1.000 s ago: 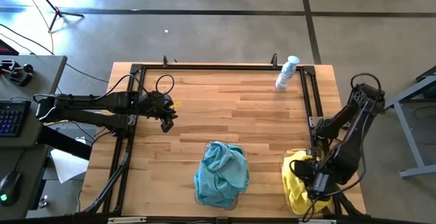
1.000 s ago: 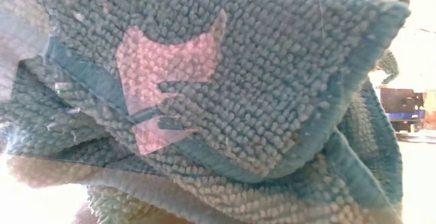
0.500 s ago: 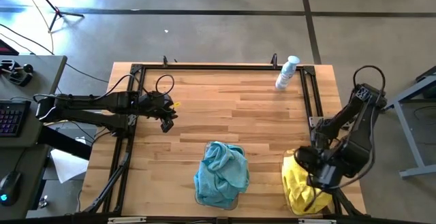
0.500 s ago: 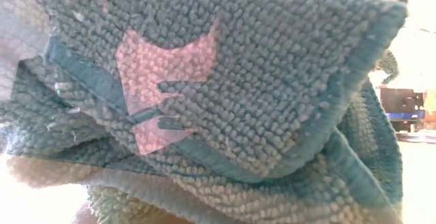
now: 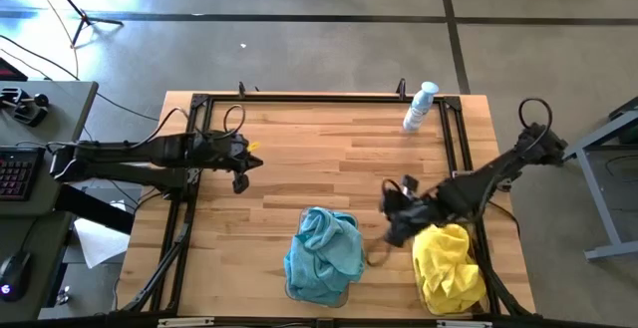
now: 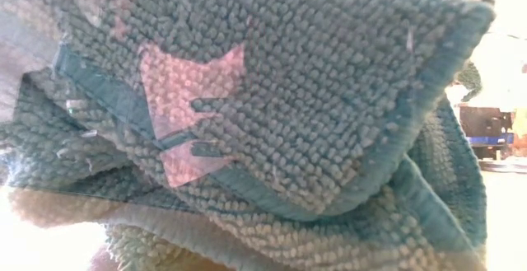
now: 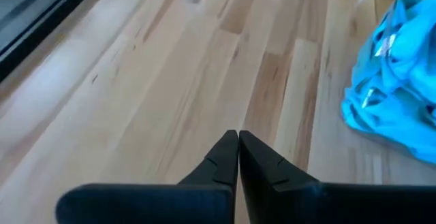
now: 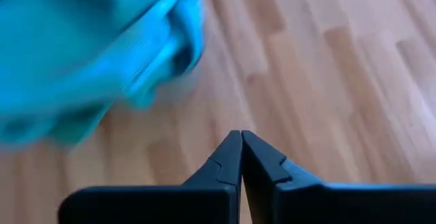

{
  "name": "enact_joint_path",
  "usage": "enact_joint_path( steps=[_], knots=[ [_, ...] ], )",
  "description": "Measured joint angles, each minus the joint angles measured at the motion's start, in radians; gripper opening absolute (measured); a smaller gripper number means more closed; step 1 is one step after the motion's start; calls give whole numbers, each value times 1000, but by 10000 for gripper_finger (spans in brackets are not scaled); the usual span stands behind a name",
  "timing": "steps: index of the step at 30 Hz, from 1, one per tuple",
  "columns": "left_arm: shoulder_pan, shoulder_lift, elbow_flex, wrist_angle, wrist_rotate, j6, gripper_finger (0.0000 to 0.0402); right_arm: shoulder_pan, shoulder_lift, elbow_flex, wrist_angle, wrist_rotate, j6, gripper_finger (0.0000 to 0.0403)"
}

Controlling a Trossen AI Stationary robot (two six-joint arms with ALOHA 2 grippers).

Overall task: Sort microfiber towel by color & place in baskets
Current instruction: Return to Home Position

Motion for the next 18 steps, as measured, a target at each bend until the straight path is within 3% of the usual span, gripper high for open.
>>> enact_joint_path(
  steps=[8, 18],
  knots=[
    [-72, -236, -156, 174, -2, 26, 0, -212, 0, -137, 333, -2, -157, 2],
    [-206, -553, -353, 340, 1, 92, 0, -368, 0, -153, 398, -100, -216, 1]
  ],
)
